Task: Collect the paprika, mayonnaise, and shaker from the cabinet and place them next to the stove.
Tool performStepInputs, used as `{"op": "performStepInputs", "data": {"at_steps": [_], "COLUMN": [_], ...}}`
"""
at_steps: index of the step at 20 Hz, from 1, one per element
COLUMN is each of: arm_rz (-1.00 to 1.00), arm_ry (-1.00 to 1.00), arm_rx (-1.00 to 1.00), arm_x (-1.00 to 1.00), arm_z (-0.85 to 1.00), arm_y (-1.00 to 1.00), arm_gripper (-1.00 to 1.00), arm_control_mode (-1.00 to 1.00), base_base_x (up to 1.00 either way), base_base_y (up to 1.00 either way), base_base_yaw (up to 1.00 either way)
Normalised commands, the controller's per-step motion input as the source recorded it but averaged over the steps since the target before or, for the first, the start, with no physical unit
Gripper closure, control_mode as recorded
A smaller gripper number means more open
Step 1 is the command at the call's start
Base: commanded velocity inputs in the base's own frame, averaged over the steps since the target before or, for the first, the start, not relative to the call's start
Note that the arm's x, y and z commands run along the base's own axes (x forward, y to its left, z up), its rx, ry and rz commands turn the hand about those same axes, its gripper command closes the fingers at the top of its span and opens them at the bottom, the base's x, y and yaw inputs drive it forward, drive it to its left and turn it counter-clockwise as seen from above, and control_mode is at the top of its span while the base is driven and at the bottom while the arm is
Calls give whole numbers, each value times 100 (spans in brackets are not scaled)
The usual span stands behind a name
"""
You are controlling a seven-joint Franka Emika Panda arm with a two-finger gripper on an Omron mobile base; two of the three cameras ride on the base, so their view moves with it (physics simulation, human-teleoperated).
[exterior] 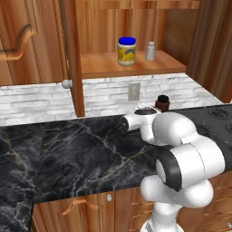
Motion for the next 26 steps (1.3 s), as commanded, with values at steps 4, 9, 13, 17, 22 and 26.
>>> {"op": "performStepInputs", "data": {"at_steps": [4,9,13,17,22,26], "arm_rz": [-3,-5,-6,-5,-3,-2], "arm_ry": [0,0,0,-3,-7,-7], "arm_rx": [0,0,0,0,0,0], "arm_x": [7,28,30,18,9,8], "arm_z": [-35,-33,-36,-42,-43,-45], "arm_y": [-6,-5,-3,-5,-10,-15], "arm_gripper": [100,100,100,100,100,100], "arm_control_mode": [-100,-100,-100,-100,-100,-100], "base_base_x": [0,0,0,0,0,0], "base_base_y": [0,0,0,0,0,0], "base_base_yaw": [0,0,0,0,0,0]}}
